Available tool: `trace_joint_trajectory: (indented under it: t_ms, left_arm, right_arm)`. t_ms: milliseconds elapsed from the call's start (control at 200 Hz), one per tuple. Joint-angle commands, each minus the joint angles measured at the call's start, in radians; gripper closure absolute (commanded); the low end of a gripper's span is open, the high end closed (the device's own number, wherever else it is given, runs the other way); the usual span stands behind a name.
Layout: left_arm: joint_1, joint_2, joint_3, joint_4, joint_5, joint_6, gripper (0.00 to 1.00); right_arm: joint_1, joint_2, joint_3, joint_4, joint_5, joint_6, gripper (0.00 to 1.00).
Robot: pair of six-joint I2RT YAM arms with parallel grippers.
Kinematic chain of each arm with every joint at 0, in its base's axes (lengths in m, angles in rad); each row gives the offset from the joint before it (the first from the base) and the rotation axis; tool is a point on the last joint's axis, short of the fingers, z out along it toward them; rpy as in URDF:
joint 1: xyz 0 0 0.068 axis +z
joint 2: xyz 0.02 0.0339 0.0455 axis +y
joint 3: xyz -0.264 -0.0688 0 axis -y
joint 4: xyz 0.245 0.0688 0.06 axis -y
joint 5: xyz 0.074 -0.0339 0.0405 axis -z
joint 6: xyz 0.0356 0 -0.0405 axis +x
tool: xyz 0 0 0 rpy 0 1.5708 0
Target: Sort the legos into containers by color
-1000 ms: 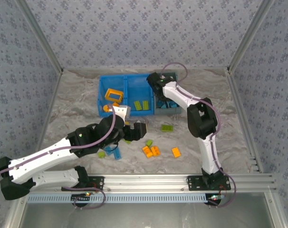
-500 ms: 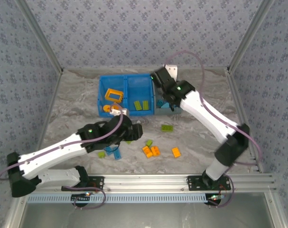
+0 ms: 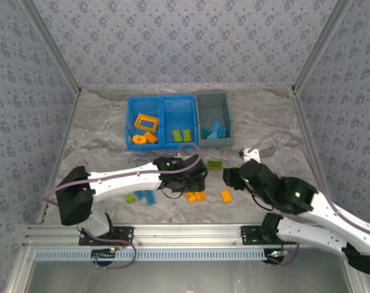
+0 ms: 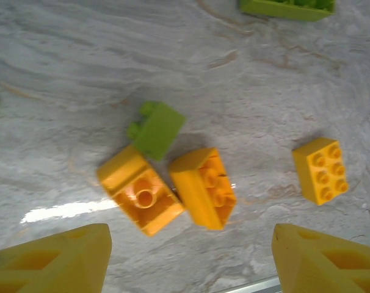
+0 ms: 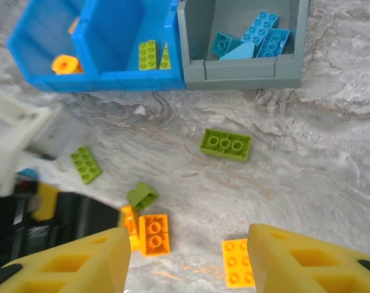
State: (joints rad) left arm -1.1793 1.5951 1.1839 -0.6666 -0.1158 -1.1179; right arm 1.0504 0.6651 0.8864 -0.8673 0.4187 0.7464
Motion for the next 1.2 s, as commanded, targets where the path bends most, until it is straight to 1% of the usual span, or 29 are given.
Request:
trace_joint_trajectory:
  t_ms: [0,125,245,305,390,570,590,655,740,889,1194]
  left_arm:
    - [-0.016,0.036,0.054,-0.074,0.01,-0.025,0.32]
    - [-0.017,0.042,0.023,-0.097,0.0,-0.084,0.38]
    - [-0.019,0.001,-0.048,-0.086,-0.02,-0.142,0.48]
    - [-0.019,-0.018,-0.082,-0.072,-0.028,-0.163,0.5]
    - [-0.014,-0.026,-0.112,-0.041,-0.021,-0.181,0.5]
    - [0.01,0.016,-0.123,-0.018,0.009,-0.202,0.51]
    - [0.013,0.02,-0.125,0.014,0.012,-0.203,0.51]
    - [0.023,0.027,-0.129,0.04,0.017,-0.203,0.5]
    - [0.031,0.043,-0.121,0.043,0.019,-0.2,0.48]
    - [0.045,0.083,-0.121,0.08,0.049,-0.199,0.48]
    - [0.05,0.141,-0.107,0.087,0.068,-0.193,0.46]
  right_arm:
    - [0.02,-0.056,-0.011,-0.073,0.012,0.087,0.43]
    - [0.02,-0.033,0.014,-0.079,0.017,0.063,0.43]
    - [0.02,0.006,0.023,-0.062,0.013,0.055,0.43]
    - [0.022,0.024,0.02,-0.05,0.008,0.056,0.43]
    - [0.025,0.036,0.015,-0.033,0.003,0.057,0.44]
    - [0.032,0.041,0.015,-0.017,0.006,0.061,0.43]
    - [0.033,0.041,0.016,-0.017,0.005,0.061,0.43]
    - [0.034,0.041,0.014,-0.018,0.006,0.063,0.44]
    - [0.037,0.042,0.008,-0.012,-0.003,0.064,0.43]
    - [0.045,0.041,-0.005,0.017,-0.03,0.058,0.43]
    - [0.053,0.041,-0.01,0.025,-0.028,0.062,0.43]
